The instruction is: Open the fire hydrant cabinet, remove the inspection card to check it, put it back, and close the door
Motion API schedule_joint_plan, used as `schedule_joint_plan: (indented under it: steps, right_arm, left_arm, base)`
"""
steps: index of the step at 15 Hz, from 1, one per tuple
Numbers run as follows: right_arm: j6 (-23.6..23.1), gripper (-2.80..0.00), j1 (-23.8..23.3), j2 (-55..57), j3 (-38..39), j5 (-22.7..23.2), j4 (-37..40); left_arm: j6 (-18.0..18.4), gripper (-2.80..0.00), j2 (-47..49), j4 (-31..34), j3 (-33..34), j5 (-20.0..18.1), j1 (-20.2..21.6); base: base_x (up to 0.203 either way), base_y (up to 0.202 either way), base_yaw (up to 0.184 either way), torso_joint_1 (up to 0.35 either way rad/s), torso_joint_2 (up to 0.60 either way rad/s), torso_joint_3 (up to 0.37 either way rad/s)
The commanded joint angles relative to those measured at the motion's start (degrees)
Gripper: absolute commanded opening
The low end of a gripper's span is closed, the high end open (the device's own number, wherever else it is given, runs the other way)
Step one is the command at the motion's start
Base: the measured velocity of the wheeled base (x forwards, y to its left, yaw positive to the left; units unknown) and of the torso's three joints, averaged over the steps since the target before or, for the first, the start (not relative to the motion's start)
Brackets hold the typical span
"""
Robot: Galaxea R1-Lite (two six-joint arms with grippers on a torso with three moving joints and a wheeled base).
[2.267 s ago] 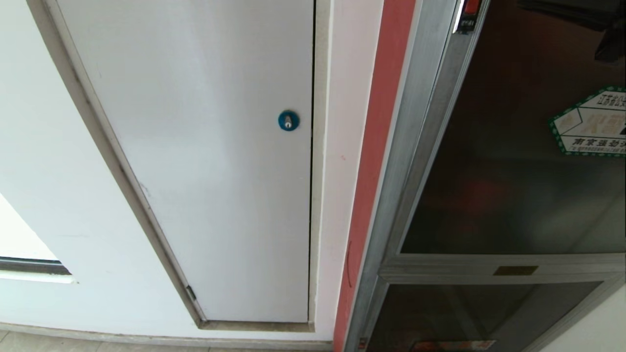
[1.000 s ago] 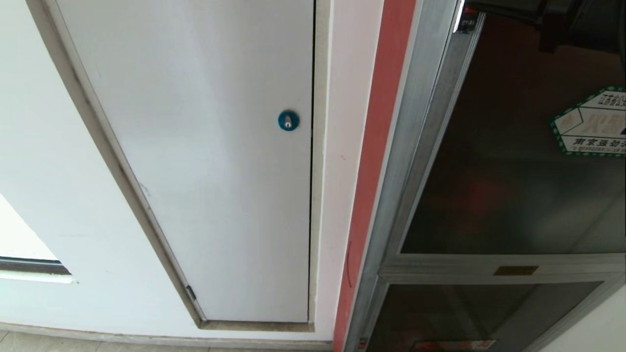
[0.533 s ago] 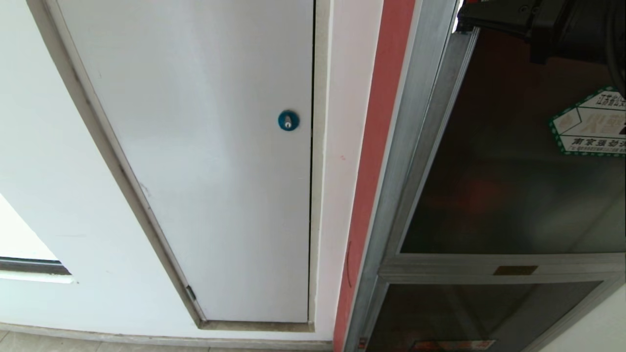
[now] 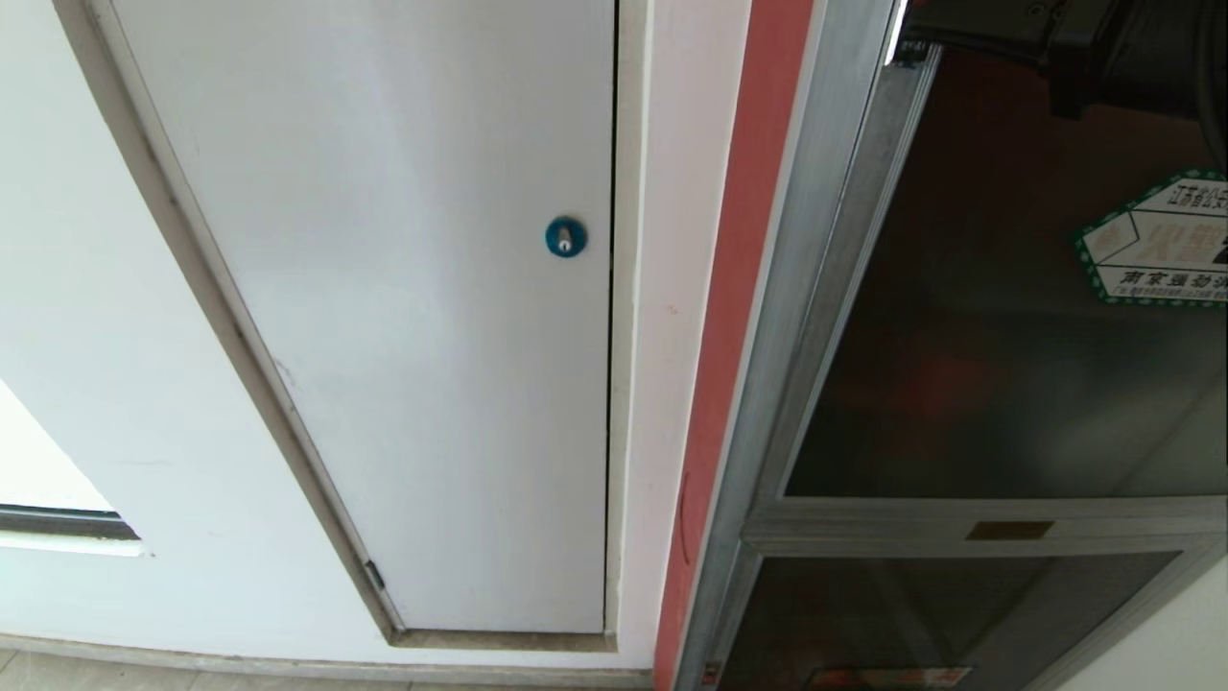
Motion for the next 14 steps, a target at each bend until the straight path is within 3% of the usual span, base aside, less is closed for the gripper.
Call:
schedule_joint_plan:
  steps: [1, 8, 14]
  right_arm:
    - [0.1, -2.80, 0.0, -0.5, 0.2, 0.1, 0.0]
    - [1.2, -2.80, 4.5, -9.2, 4.8, 0.1, 0.8]
    - [1.2, -2.80, 6.6, -14.9, 8.9, -3.9, 4.2]
  left_arm:
    - [0.0, -2.80, 0.0, 0.0, 0.0, 0.0, 0.0]
    - [0.0, -2.80, 0.0, 0.0, 0.1, 0.0, 0.0]
    - [0.0, -2.80, 0.0, 0.0, 0.1, 0.0, 0.0]
  base:
    - [0.000, 0.000, 0.000, 0.000, 0.00, 0.000]
    - [0.000, 0.000, 0.000, 0.000, 0.00, 0.000]
    - [0.000, 0.000, 0.000, 0.000, 0.00, 0.000]
